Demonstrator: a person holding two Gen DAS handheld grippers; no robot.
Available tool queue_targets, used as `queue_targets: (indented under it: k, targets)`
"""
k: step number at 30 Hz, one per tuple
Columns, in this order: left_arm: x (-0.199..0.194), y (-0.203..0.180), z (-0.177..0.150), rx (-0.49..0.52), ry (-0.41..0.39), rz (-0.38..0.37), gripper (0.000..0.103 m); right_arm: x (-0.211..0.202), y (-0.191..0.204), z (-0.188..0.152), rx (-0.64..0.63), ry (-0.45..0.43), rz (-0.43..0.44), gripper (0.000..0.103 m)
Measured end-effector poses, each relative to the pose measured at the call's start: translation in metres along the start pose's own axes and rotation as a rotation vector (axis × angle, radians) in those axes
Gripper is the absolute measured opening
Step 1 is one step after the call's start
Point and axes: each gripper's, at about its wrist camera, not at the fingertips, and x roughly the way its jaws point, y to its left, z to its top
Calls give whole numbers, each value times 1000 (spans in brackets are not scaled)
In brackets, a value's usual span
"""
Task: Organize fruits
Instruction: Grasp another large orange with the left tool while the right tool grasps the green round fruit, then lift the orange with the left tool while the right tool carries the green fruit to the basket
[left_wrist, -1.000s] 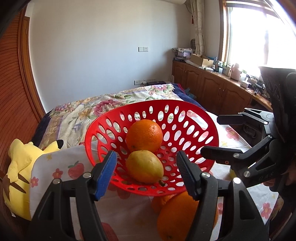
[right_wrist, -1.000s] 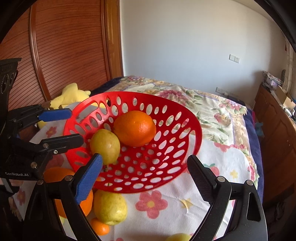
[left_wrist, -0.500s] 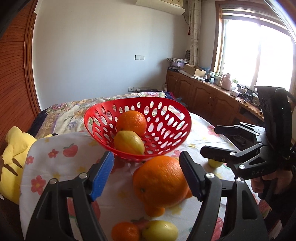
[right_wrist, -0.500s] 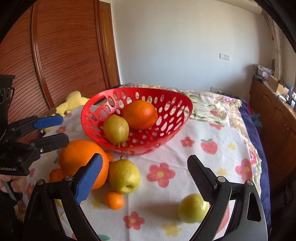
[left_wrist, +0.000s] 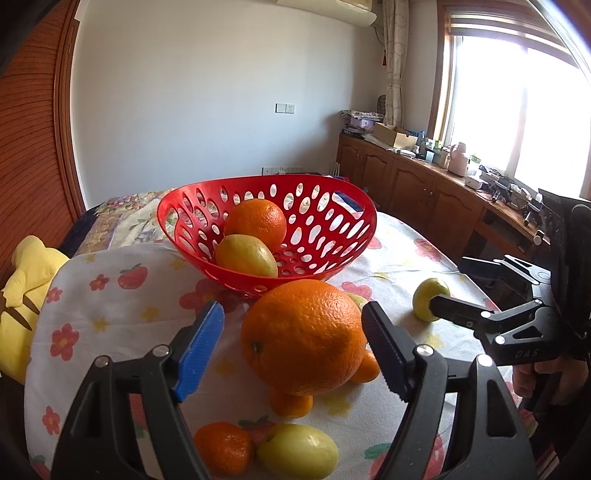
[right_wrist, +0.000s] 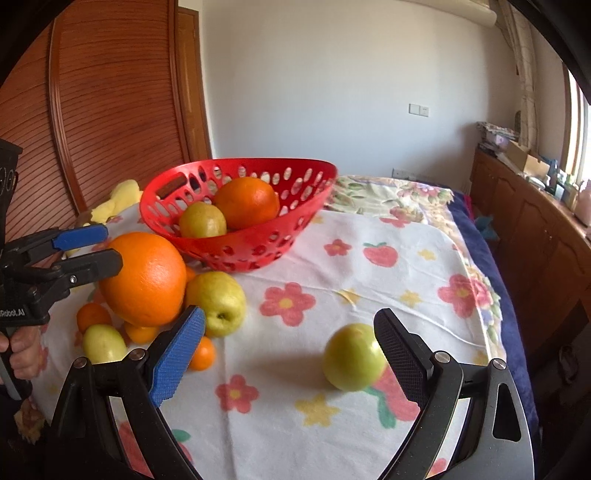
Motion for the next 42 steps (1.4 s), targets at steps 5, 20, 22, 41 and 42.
queue_targets:
  k: [5, 20, 22, 41, 42]
  targets:
    - [8, -3, -2, 6, 21, 11, 79, 5, -19, -5, 15, 19, -41, 95]
    - [23, -10, -7, 23, 62, 8, 84, 52, -48, -23, 35, 181, -89, 83]
    - [24, -10, -7, 21, 66, 7, 85, 54, -49, -25, 36, 193, -87, 76]
    - [42, -10, -14, 30, 141, 2, 87, 20, -21, -45, 48, 135, 9, 50]
    - [42, -9, -14, 30, 140, 1, 87, 18, -18, -46, 48, 132, 15, 50]
